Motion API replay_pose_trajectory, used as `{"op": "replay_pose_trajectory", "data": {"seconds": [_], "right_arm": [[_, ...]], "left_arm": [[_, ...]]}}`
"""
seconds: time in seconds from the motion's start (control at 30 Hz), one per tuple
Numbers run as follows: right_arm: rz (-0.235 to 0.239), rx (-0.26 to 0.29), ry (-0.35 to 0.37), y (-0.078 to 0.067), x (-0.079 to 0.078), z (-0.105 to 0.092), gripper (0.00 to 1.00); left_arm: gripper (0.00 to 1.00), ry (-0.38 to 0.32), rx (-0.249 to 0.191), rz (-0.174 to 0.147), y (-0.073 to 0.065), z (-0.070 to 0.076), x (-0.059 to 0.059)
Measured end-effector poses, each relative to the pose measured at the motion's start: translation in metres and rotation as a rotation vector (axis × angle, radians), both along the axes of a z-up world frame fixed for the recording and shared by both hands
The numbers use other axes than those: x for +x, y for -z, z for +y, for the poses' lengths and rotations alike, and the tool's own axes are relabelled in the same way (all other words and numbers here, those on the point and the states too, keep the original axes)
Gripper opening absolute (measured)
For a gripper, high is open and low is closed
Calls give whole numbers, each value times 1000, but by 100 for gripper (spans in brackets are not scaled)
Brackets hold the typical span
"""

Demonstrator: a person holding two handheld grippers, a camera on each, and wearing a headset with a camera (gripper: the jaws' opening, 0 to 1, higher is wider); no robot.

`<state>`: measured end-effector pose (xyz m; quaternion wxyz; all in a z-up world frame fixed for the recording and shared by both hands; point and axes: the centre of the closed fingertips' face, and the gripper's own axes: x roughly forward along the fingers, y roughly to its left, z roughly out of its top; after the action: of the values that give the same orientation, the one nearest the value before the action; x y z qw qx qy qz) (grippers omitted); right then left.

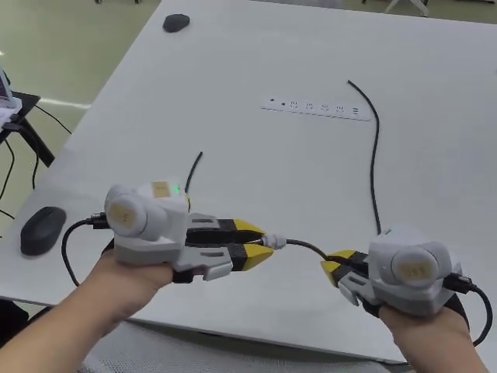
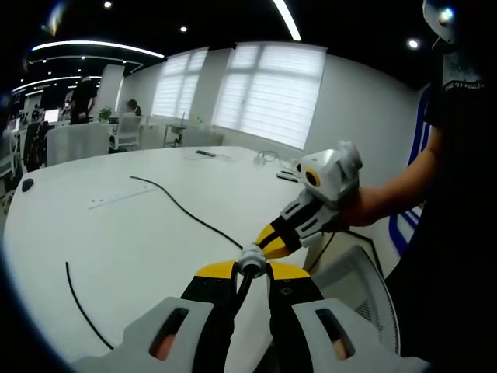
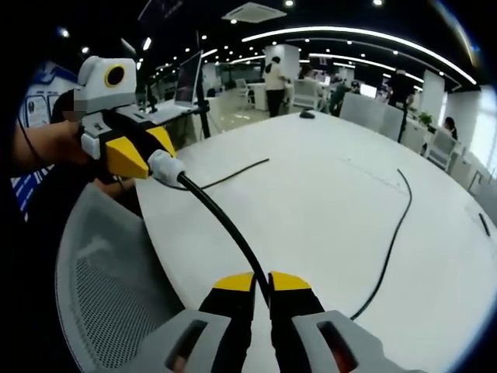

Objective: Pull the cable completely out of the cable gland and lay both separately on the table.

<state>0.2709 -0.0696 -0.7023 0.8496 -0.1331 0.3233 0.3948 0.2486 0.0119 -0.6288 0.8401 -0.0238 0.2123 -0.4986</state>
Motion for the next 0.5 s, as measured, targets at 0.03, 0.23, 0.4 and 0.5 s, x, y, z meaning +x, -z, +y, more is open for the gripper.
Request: {"op": "replay_pose_trajectory", "data": {"seconds": [0.03,0.23,0.4,0.5], "right_arm": [[-2,4,-6,-2,-1,1,3],[-104,-31,-115,-26,-5,14,18],[-201,-91,-221,-46,-9,33,18],[-231,-107,-251,-52,-10,43,14]], "left_arm": [[15,-1,0,-1,-1,0,0],[15,1,6,-8,-3,0,0],[15,2,3,-5,-4,-1,-1],[15,8,9,-2,-3,-2,-4]]}}
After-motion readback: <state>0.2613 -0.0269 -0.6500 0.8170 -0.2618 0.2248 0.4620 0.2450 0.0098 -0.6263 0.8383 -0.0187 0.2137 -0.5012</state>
